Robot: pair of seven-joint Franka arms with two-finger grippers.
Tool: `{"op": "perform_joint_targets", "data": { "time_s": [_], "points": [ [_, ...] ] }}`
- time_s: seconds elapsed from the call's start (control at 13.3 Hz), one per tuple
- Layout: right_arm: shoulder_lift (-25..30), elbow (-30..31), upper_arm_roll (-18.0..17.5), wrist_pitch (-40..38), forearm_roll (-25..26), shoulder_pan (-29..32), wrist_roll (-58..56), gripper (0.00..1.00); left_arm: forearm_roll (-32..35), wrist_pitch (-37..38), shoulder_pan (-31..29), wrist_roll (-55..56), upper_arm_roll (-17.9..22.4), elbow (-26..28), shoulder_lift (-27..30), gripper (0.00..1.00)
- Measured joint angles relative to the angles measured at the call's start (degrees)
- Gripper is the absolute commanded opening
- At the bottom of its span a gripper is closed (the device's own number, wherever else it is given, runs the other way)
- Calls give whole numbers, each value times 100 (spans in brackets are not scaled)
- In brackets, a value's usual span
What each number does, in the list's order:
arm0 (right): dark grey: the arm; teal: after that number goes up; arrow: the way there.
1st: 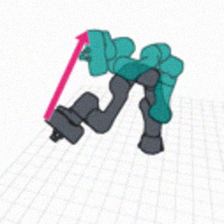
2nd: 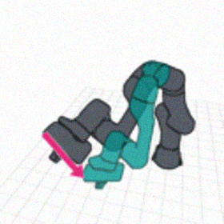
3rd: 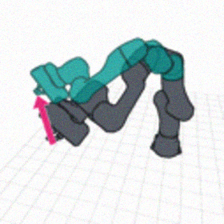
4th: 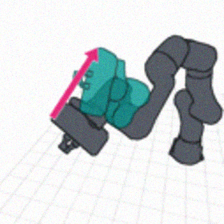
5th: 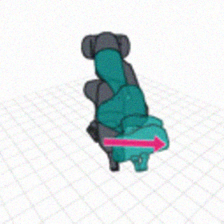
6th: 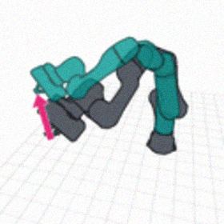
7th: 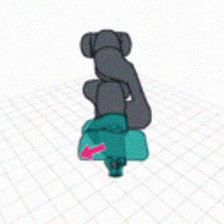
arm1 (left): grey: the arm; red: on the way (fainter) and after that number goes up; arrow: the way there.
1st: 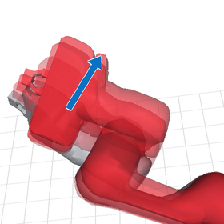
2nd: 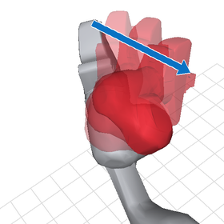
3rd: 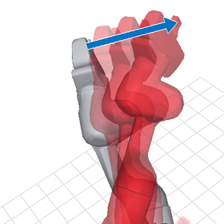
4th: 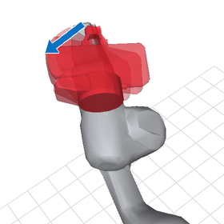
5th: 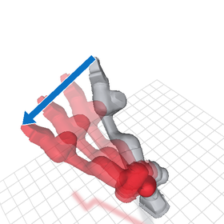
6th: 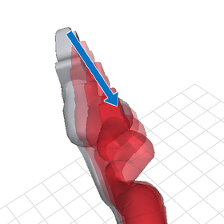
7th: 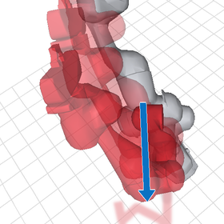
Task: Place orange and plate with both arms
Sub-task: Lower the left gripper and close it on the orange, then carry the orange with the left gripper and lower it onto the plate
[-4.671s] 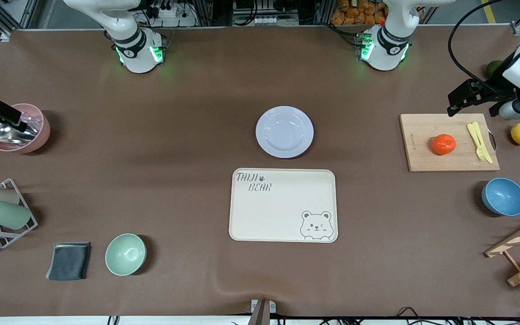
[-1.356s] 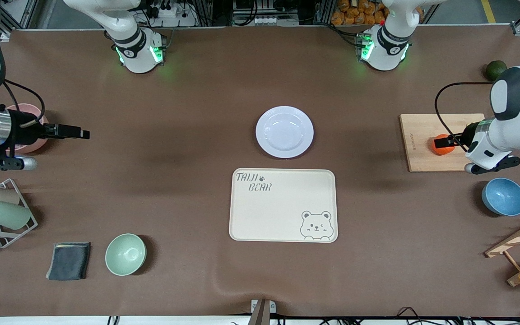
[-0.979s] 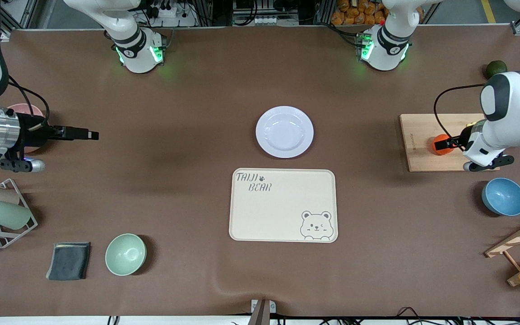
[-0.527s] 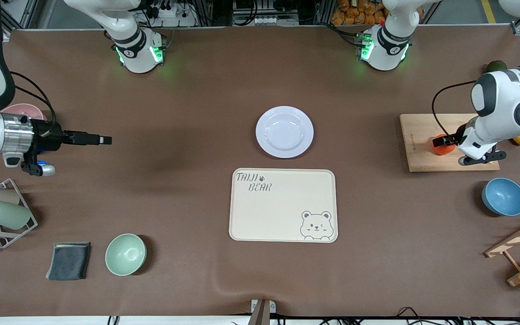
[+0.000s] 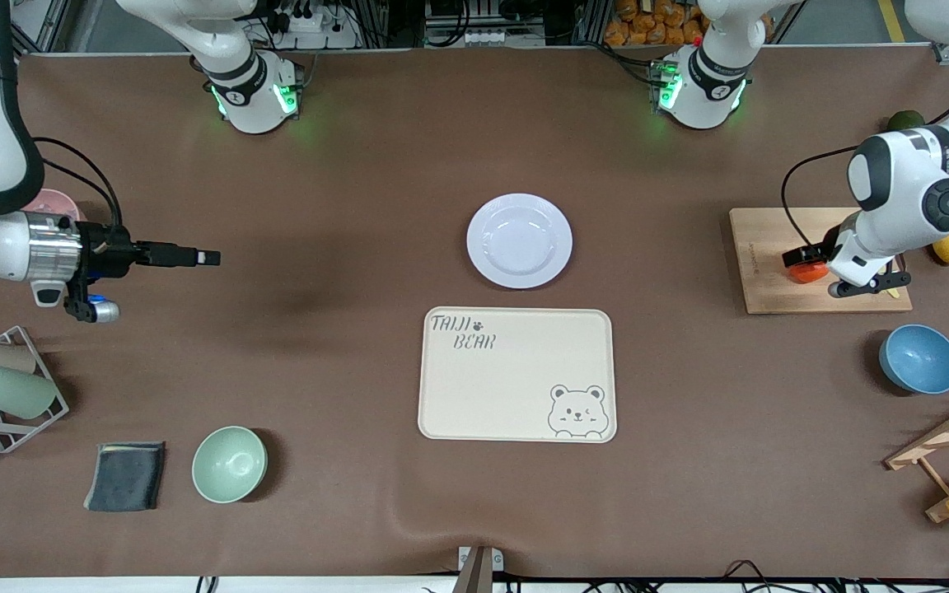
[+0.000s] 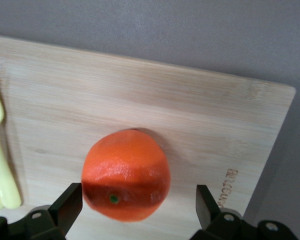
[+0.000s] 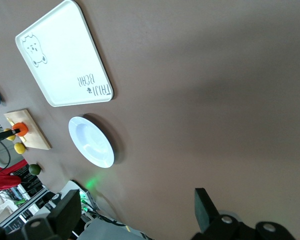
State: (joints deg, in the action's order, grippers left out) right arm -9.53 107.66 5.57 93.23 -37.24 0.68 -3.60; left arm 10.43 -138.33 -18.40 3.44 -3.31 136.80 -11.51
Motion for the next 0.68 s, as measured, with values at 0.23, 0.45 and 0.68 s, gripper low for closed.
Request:
{"op": "perform_joint_targets", "data": {
  "time_s": [0.23, 0.45, 0.68],
  "points": [
    [0, 193, -11, 304, -172, -69, -249, 100, 60, -94, -69, 0, 1, -1, -51, 100],
    [0, 411, -20, 378, -647, -104, -427, 100, 208, -215, -72, -1, -1, 3, -197, 100],
    [-1, 617, -4, 471, -891, -97, -769, 100, 322, -355, -130, -1, -1, 3, -331, 100]
  ]
}}
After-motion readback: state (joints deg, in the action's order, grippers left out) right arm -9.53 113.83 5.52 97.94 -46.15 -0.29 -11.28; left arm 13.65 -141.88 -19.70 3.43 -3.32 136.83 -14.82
